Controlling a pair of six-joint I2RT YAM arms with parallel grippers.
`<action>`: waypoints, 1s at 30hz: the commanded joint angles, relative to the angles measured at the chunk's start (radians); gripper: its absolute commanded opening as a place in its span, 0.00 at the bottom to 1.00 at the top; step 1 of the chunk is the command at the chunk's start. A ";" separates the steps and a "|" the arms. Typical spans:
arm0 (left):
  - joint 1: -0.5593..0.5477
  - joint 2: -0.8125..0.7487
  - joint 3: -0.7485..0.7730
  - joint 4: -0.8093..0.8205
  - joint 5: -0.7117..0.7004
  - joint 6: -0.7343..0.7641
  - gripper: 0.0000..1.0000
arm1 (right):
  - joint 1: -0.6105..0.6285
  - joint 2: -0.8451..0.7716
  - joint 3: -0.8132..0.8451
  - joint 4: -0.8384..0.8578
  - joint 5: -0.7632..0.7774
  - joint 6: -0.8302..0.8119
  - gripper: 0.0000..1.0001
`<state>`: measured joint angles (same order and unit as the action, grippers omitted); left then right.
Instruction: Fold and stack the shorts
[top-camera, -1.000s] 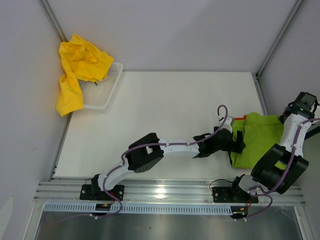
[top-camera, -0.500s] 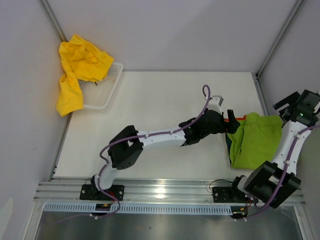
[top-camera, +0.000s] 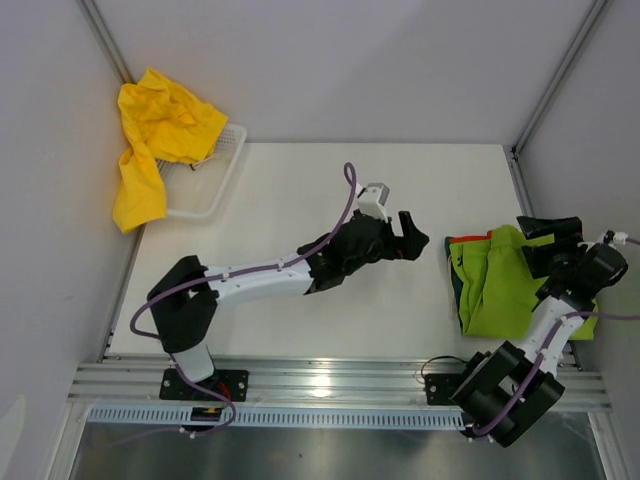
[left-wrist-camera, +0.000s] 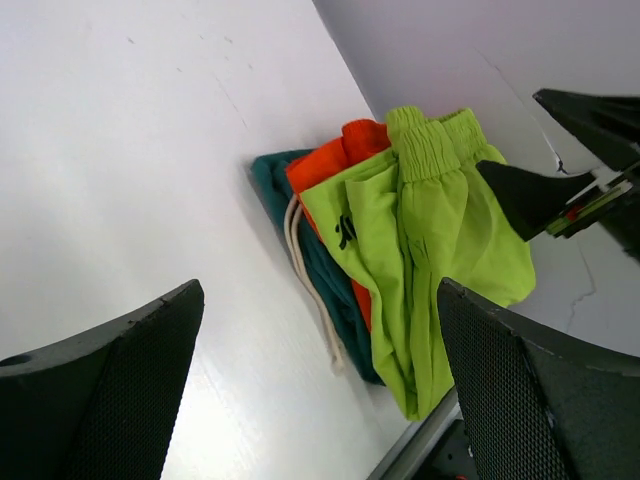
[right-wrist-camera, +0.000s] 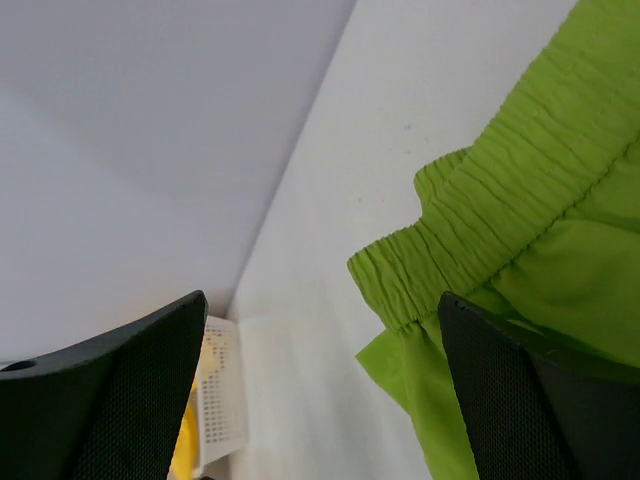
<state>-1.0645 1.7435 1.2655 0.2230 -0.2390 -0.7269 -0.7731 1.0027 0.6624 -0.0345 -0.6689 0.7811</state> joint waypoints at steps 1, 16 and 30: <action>0.003 -0.133 -0.073 0.056 -0.059 0.066 0.99 | -0.049 -0.032 -0.110 0.410 -0.221 0.271 0.99; 0.023 -0.237 -0.261 0.105 -0.066 0.070 0.99 | 0.046 0.127 -0.397 0.862 -0.138 0.354 0.99; 0.026 -0.188 -0.239 0.107 -0.048 0.055 0.99 | 0.006 0.554 -0.480 1.101 -0.130 0.371 0.99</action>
<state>-1.0447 1.5509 1.0073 0.2901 -0.2848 -0.6800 -0.7631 1.5211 0.1875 0.9955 -0.8219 1.1519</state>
